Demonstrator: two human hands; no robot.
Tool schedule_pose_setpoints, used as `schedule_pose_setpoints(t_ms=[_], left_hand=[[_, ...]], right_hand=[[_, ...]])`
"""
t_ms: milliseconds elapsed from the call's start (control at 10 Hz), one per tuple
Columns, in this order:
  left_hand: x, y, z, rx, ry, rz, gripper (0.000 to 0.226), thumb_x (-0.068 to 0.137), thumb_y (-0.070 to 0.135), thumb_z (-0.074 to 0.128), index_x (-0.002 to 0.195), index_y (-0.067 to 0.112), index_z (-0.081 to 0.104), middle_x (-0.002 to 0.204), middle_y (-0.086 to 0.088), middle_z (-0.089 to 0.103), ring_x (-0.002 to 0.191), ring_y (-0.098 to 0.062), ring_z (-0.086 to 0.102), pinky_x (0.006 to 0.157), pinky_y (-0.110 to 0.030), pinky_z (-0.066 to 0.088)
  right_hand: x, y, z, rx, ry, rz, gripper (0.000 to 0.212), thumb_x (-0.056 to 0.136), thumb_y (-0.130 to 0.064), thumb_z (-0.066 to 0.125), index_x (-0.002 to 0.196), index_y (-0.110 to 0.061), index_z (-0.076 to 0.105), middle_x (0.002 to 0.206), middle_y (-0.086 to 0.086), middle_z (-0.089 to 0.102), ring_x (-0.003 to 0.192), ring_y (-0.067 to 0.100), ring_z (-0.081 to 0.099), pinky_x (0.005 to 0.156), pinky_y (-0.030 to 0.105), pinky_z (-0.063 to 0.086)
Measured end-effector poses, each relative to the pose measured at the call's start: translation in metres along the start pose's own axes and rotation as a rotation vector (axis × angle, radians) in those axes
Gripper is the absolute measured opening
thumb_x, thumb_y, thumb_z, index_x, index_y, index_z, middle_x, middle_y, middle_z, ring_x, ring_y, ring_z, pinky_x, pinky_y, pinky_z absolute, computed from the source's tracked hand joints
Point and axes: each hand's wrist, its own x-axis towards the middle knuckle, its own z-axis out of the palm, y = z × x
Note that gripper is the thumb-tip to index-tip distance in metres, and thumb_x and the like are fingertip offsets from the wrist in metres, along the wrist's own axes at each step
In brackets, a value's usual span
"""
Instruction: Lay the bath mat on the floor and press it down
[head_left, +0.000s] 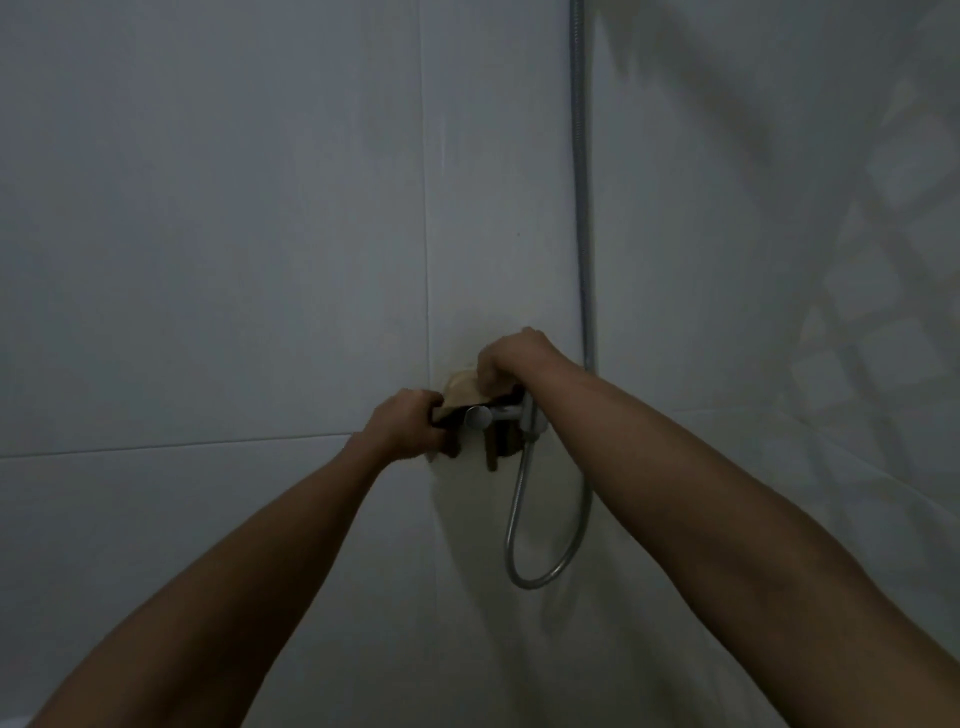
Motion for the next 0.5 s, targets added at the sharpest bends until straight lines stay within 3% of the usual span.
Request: schedule_pose_setpoints(t_ms=[100, 200, 300, 400, 500], left_hand=[[-0.002, 0.012, -0.007, 0.039, -0.216, -0.009, 0.027, 0.077, 0.034, 0.074, 0.096, 0.016, 0.066, 0.089, -0.004, 0.065, 0.080, -0.021, 0.063, 0.069, -0.033, 0.054], [-0.014, 0.021, -0.016, 0.082, -0.402, -0.139, 0.029, 0.083, 0.032, 0.070, 0.104, 0.012, 0.066, 0.096, -0.008, 0.067, 0.084, -0.022, 0.064, 0.069, -0.032, 0.056], [-0.031, 0.028, -0.025, 0.129, -0.398, -0.138, 0.036, 0.087, 0.033, 0.067, 0.114, 0.011, 0.065, 0.114, -0.010, 0.065, 0.102, -0.025, 0.062, 0.084, -0.036, 0.055], [-0.071, 0.039, -0.035, 0.198, -0.300, -0.102, 0.055, 0.089, 0.038, 0.064, 0.133, 0.007, 0.052, 0.131, -0.010, 0.055, 0.121, -0.029, 0.052, 0.098, -0.037, 0.044], [-0.117, 0.047, -0.040, 0.169, -0.271, -0.082, 0.057, 0.093, 0.037, 0.059, 0.140, 0.008, 0.044, 0.141, -0.011, 0.050, 0.128, -0.027, 0.047, 0.103, -0.035, 0.038]], right_hand=[[-0.010, 0.000, 0.014, 0.068, 0.234, -0.029, 0.041, 0.091, -0.016, 0.047, 0.130, -0.009, 0.052, 0.136, 0.013, 0.053, 0.128, 0.027, 0.048, 0.117, 0.049, 0.010], [-0.024, -0.002, 0.028, 0.102, 0.388, -0.039, 0.034, 0.090, -0.010, 0.052, 0.123, -0.006, 0.055, 0.128, 0.013, 0.057, 0.123, 0.028, 0.051, 0.119, 0.048, 0.010], [-0.042, -0.010, 0.042, 0.106, 0.497, -0.024, 0.038, 0.090, -0.015, 0.055, 0.127, -0.007, 0.052, 0.128, 0.015, 0.057, 0.125, 0.028, 0.049, 0.120, 0.047, 0.008], [-0.076, -0.023, 0.057, 0.197, 0.590, -0.043, 0.034, 0.092, -0.016, 0.051, 0.125, -0.006, 0.052, 0.125, 0.018, 0.059, 0.121, 0.032, 0.051, 0.111, 0.039, 0.025], [-0.110, -0.043, 0.077, 0.295, 0.666, -0.053, 0.034, 0.088, -0.013, 0.054, 0.122, -0.006, 0.055, 0.123, 0.018, 0.061, 0.117, 0.034, 0.055, 0.098, 0.036, 0.038]])
